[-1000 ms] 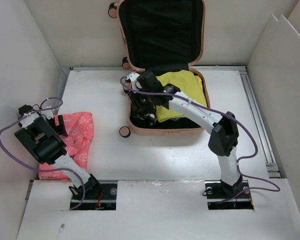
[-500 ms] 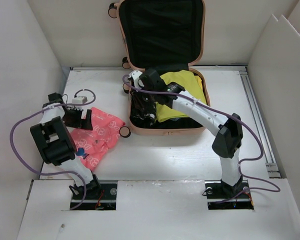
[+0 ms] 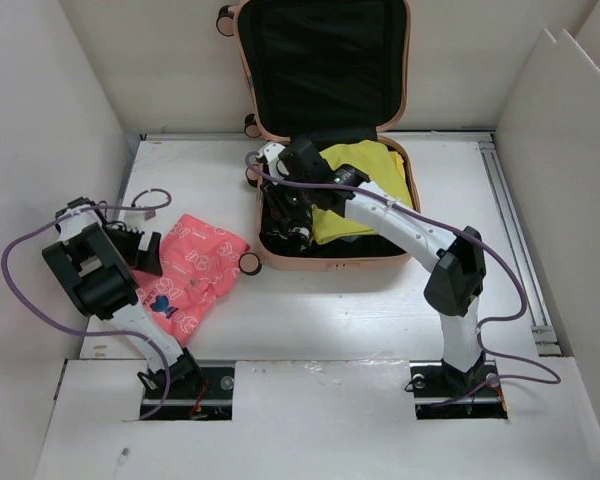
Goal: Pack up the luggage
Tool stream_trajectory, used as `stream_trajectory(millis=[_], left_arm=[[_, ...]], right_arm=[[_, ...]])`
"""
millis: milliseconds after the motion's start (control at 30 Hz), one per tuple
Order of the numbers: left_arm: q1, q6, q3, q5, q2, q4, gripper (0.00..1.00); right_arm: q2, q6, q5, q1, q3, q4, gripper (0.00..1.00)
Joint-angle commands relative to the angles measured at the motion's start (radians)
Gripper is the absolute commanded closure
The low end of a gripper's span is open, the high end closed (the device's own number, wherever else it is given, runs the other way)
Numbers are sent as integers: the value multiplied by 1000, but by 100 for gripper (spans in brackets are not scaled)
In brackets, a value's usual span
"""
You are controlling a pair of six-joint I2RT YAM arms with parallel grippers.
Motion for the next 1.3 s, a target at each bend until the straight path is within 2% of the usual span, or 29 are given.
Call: stream_trajectory(millis=[0,133,200,300,400,467,633,667,700,800,867,1000,1100,1267], left_arm=[[-5,74,-39,31,41,-90,0],[-5,20,-80,-29,78,-4,0],[-5,41,-81,-29,97,-28,0],[-5,160,-91,-4,120,-148,0],[-39,228,-151,-4,129,-185,7],[-61,239,-215,-30,139,-185,21],[-104,204,-266,-30,183,-116,56],[-104,195,-257,-30,198,-116,70],[-104,186,-257,-17,198,-116,100],[-93,105,-227,8,198,-84,100],[-35,23,-179,57,189,-89,100],[96,-8,-27,357,166,-218,100],[163,-50,14,454,118,-248,100],[192,-133,5,583,65,-248,100]], right_arm=[[-55,-15,11,-2,0,-5,55],[-66,-15,33,-2,-12,-5,54],[-87,-15,43,-2,-35,-5,54],[-87,-15,52,-2,-45,-5,54],[-97,-15,73,-2,-45,-5,54],[-97,-15,73,-2,-45,-5,54],[-97,-15,95,-12,-10,-28,54],[-97,-24,95,-12,-9,-28,54],[-97,-24,109,-12,-9,-28,54],[-106,-24,118,-12,-20,-28,55],[-115,-24,118,-12,-34,-28,55],[-146,-24,142,-21,-68,-28,58],[-155,-24,167,-30,-77,-28,58],[-176,-15,216,-30,-86,-28,59]])
